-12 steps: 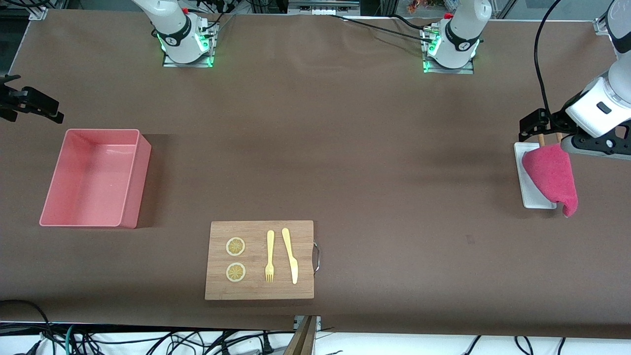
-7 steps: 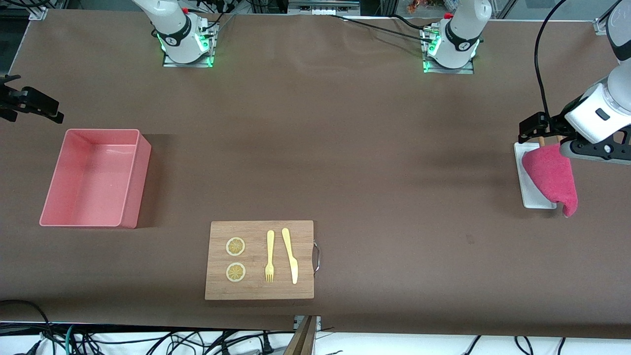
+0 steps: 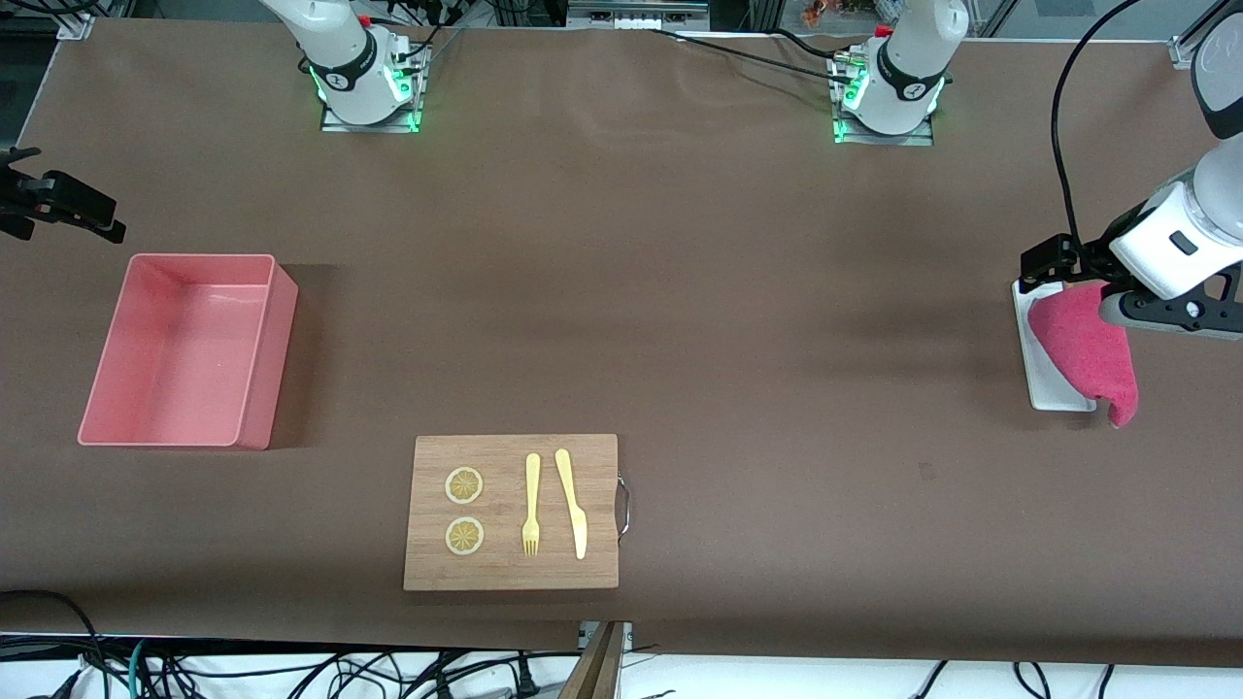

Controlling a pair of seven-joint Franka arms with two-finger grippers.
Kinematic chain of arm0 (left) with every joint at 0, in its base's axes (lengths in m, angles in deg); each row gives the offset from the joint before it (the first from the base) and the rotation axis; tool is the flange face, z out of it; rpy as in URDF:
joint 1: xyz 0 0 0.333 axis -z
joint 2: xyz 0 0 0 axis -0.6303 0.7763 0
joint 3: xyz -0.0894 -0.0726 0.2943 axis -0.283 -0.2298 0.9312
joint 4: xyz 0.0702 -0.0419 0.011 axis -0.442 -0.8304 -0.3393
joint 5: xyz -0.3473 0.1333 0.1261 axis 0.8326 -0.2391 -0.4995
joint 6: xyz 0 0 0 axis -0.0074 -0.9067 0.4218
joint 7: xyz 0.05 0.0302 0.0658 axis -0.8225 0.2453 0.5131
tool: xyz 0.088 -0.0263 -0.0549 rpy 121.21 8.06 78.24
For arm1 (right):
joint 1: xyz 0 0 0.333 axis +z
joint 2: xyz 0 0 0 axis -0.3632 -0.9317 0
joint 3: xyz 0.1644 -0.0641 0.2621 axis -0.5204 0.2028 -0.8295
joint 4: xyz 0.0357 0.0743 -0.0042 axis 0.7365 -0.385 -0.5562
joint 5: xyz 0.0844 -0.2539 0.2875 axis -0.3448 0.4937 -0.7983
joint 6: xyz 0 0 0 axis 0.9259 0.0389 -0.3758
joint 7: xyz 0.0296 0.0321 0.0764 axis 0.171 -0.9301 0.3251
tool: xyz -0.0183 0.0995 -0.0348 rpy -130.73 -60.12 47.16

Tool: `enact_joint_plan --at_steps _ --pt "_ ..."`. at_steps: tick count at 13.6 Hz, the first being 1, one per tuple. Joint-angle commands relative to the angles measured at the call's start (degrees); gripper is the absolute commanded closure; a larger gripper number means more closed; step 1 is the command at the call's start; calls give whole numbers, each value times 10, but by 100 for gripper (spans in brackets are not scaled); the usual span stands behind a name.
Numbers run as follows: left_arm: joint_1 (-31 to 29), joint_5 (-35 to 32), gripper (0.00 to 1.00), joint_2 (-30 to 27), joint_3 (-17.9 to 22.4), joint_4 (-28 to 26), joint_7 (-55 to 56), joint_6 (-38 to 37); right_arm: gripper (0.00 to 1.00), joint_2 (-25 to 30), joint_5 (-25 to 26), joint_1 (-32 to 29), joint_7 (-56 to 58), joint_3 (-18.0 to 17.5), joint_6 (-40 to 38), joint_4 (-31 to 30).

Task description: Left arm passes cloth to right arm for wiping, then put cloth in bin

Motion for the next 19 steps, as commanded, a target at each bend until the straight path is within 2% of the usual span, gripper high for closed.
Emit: enact_joint_plan --at_steps 1,4,7,14,17,19 --pt "4 -8 0 11 -2 22 -1 -43 1 -6 8 1 -1 -2 -1 13" --pt "4 -7 0 10 -2 21 -4 -50 1 -6 8 0 -1 -2 -2 13" --pt "-8 -12 0 11 4 22 -59 -57 1 -6 8 0 -1 -2 -1 13" --pt "-167 -12 0 11 5 21 -357 -56 1 -6 8 0 -1 -2 -1 13" --pt "-286 -4 0 29 5 14 -547 -52 1 -6 8 0 -1 -2 -1 13" --pt "-367 43 0 61 5 5 -671 -49 1 -6 8 0 -1 -2 -1 13"
